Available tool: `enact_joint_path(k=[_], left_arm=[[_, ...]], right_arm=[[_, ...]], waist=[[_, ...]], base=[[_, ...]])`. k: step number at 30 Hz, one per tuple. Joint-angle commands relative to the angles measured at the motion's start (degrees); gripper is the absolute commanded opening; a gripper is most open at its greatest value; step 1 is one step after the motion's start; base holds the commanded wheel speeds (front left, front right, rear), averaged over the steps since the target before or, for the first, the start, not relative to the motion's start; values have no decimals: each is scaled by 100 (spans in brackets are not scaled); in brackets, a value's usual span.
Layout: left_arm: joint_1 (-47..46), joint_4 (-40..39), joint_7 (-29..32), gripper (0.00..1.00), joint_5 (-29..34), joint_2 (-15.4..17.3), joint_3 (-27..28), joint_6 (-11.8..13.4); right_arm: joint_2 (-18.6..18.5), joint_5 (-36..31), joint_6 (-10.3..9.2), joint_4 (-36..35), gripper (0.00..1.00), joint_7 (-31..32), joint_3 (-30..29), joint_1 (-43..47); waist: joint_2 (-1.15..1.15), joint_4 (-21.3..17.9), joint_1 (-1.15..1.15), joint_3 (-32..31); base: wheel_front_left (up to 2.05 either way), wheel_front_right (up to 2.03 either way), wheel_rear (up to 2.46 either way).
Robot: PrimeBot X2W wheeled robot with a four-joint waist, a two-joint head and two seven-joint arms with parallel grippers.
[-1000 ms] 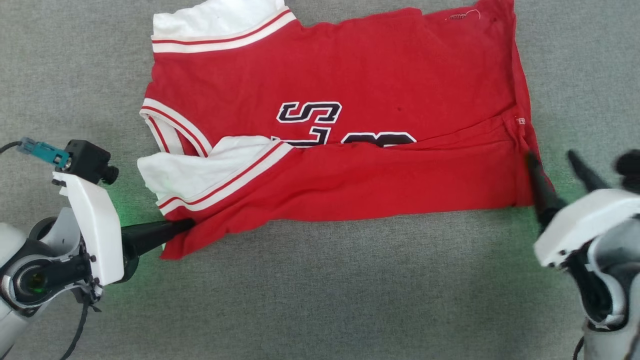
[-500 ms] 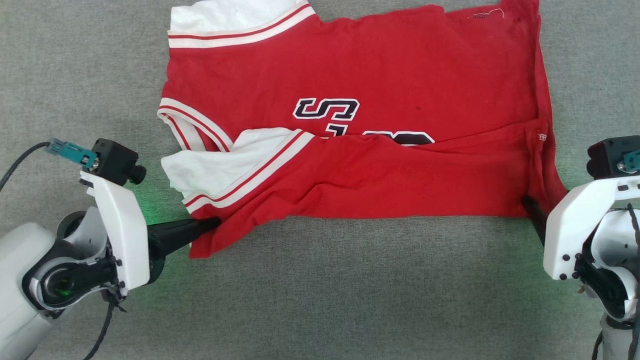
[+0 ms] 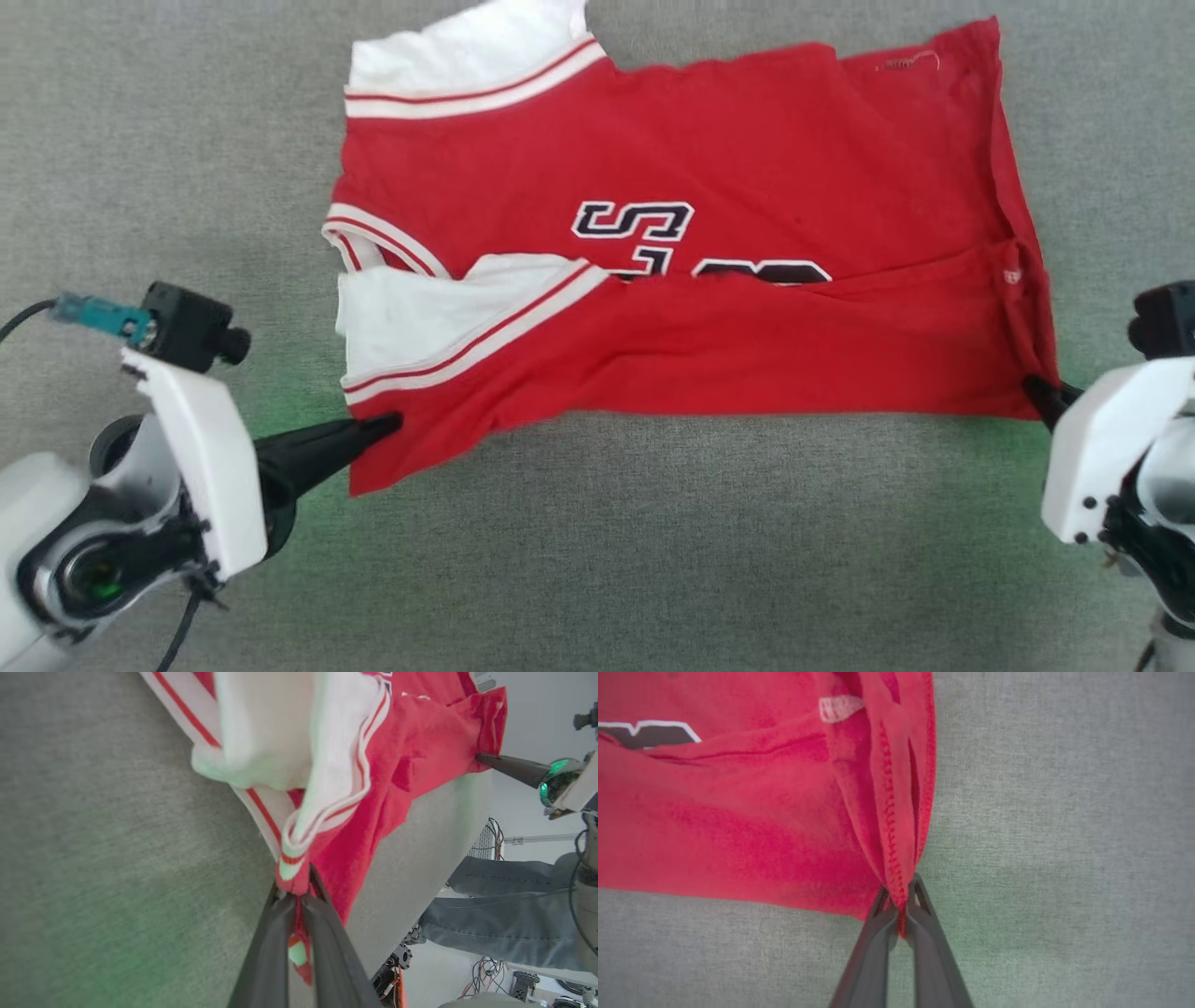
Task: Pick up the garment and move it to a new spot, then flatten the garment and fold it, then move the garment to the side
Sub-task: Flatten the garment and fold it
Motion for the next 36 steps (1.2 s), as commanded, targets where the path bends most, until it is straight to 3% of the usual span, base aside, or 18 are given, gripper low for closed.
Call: enact_joint_path(k=[1,10,19,20,21,22,23,29,30,36], left_arm=[[164,-152,-117,0,-44,119,32,16],[830,-825,-601,0,16,677,-86,16],[1027,-920,-887,0,169,646,-239,16],[1009,-894,-922,0,197,621,-258,16],[968,-897,-911,8,268,599,-289,16],[922,-916,-901,52,314,575,-322,16],[901,-901,-944,98,346,579,-336,17],[754,-803,-1418,100,465,778,-247,16],[672,-691,-1648,100,459,843,-139,16],[62,143,-2356,100,617,713,287,16]], right_arm=[[-82,88,-11,-49,0,-13,-69,107],[-384,442,-11,-226,0,275,-290,748],[-330,531,-11,-481,0,243,-536,1119],[-302,511,-11,-505,9,168,-577,1108],[-274,484,-11,-512,48,94,-620,1111],[-245,453,-11,-536,100,14,-642,1123],[-197,442,-11,-581,100,-98,-677,1137],[17,382,-7,-857,100,-1001,-764,1141],[97,331,-7,-858,100,-1535,-727,1017],[345,170,-7,-595,100,-3181,-450,715]], waist=[[0,22,0,-106],[0,178,0,-372],[0,283,0,-385],[0,288,0,-388],[0,295,0,-392],[0,306,0,-397],[0,312,0,-398],[0,205,0,-424],[0,127,0,-442],[0,-174,0,-438]], base=[[0,0,0],[0,0,0],[0,0,0],[0,0,0],[0,0,0],[0,0,0],[0,0,0],[0,0,0],[0,0,0],[0,0,0]])
